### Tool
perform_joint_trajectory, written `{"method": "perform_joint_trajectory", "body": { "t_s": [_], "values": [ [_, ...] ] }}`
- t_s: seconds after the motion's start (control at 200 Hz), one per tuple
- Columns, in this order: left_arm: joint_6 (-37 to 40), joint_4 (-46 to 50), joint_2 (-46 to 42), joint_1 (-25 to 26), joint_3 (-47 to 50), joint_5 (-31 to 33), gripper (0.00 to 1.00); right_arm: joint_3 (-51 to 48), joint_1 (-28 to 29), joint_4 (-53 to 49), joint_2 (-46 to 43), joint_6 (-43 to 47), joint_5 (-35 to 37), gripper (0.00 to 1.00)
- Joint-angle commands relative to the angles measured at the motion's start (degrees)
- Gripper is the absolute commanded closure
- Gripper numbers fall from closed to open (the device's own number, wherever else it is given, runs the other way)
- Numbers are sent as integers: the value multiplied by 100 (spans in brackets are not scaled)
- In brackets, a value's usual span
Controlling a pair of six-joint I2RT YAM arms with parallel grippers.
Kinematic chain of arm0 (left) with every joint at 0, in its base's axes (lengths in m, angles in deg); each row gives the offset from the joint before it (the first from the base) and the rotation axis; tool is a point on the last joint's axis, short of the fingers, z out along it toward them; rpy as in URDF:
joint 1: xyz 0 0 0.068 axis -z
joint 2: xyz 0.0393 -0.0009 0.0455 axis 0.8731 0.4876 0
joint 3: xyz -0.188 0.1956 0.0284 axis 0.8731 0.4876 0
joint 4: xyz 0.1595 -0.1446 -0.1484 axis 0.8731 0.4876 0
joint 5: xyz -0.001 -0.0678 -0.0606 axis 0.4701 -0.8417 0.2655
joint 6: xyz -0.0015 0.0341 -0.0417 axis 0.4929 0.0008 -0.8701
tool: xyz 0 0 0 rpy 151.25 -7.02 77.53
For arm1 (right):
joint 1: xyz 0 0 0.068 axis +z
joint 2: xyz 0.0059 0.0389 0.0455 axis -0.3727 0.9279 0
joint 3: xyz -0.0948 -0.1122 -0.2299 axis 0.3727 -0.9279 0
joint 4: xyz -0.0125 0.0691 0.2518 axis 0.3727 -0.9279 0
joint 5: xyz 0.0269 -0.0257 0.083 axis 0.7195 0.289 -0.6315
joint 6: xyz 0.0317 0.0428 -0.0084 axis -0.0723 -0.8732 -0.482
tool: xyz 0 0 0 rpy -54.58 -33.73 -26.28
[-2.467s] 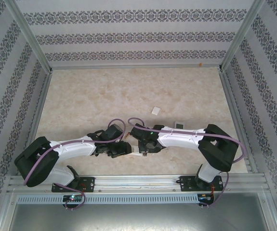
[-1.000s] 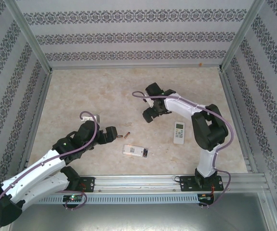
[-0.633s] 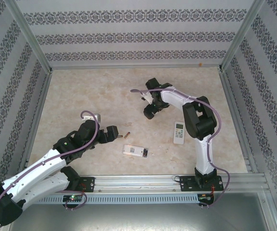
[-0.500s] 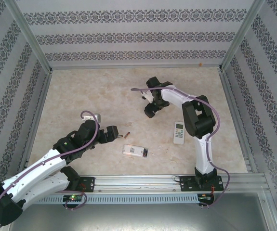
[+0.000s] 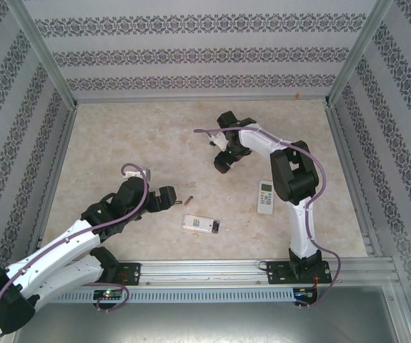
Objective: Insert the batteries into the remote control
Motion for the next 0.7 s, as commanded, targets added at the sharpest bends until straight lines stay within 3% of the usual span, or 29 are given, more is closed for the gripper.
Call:
{"method": "perform_joint_trajectory", "body": {
  "t_s": [0.0, 0.23, 0.275, 0.49, 0.699],
  "values": [
    [115, -184, -58, -91, 58, -44, 0, -55, -50, 64, -216, 334, 197, 13],
    [82, -177, -77, -110, 78, -67, 0, 197, -92, -192, 340, 664, 267, 11],
    [79, -158, -98, -119, 76, -68, 0, 297, -132, -296, 441, 671, 160, 19],
    [64, -140, -165, -137, 120, -69, 0, 472, -217, -619, 458, 614, -392, 19],
    [94, -160, -117, -161, 51, -148, 0, 361, -165, -636, 450, 621, -421, 27]
  ]
}}
